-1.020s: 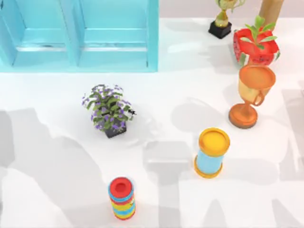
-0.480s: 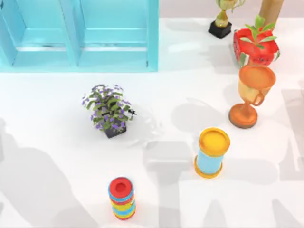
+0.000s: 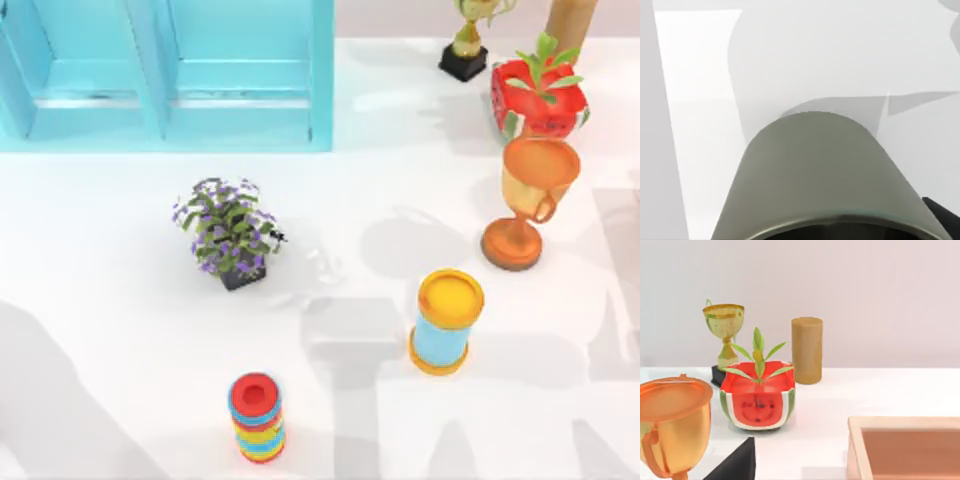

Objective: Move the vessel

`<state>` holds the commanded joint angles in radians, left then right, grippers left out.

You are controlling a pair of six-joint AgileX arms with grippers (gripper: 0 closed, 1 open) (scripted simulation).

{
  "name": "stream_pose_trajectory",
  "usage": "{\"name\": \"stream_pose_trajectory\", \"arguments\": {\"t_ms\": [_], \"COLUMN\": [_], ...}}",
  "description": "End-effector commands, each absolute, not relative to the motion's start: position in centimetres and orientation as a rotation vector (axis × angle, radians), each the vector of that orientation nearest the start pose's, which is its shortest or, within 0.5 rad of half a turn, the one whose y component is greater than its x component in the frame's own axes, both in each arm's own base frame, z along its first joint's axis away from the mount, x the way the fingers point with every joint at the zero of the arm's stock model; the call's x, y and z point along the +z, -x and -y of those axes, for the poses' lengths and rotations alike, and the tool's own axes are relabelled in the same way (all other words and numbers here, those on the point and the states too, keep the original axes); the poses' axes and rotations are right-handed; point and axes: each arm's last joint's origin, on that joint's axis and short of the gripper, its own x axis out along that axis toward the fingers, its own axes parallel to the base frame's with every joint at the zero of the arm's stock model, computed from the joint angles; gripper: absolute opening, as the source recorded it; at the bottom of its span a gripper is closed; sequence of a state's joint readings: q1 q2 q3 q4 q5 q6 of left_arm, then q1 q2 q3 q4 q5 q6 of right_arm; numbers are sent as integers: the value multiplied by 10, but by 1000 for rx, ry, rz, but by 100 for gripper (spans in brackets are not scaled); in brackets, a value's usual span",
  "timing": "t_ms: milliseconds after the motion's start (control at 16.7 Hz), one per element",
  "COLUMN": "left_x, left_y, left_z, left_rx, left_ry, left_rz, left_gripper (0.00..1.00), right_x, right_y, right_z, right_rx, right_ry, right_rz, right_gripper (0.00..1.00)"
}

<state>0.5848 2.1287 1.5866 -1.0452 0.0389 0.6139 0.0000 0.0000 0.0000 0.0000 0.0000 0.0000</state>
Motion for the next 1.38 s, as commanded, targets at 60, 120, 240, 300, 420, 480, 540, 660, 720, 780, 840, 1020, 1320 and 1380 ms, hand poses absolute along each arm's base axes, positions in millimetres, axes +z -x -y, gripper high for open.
{"name": "stream_pose_trajectory", "arguments": {"t_ms": [60, 120, 240, 300, 420, 480, 540, 660, 720, 780, 840, 1020, 1320, 1380], "left_x": [145, 145, 145, 145, 145, 145, 145, 145, 145, 145, 145, 145, 145, 145], "left_y": [-335, -335, -335, -335, -335, -335, -335, -335, -335, -335, -335, -335, -335, -335], "left_z": [-226, -226, -226, -226, -226, -226, -226, -226, -226, -226, -226, -226, -226, -226], "left_rx": [-49, -49, -49, -49, -49, -49, -49, -49, -49, -49, -49, -49, -49, -49], "left_ry": [17, 18, 18, 18, 18, 18, 18, 18, 18, 18, 18, 18, 18, 18], "left_rz": [-1567, -1568, -1568, -1568, -1568, -1568, -1568, -1568, -1568, -1568, -1568, -1568, -1568, -1568], "left_gripper": [0, 0, 0, 8, 23, 30, 38, 53, 60, 68, 75, 98, 100, 100], "right_x": [160, 160, 160, 160, 160, 160, 160, 160, 160, 160, 160, 160, 160, 160], "right_y": [-106, -106, -106, -106, -106, -106, -106, -106, -106, -106, -106, -106, -106, -106], "right_z": [1, 1, 1, 1, 1, 1, 1, 1, 1, 1, 1, 1, 1, 1], "right_rx": [0, 0, 0, 0, 0, 0, 0, 0, 0, 0, 0, 0, 0, 0], "right_ry": [0, 0, 0, 0, 0, 0, 0, 0, 0, 0, 0, 0, 0, 0], "right_rz": [0, 0, 0, 0, 0, 0, 0, 0, 0, 0, 0, 0, 0, 0], "right_gripper": [100, 100, 100, 100, 100, 100, 100, 100, 100, 100, 100, 100, 100, 100]}}
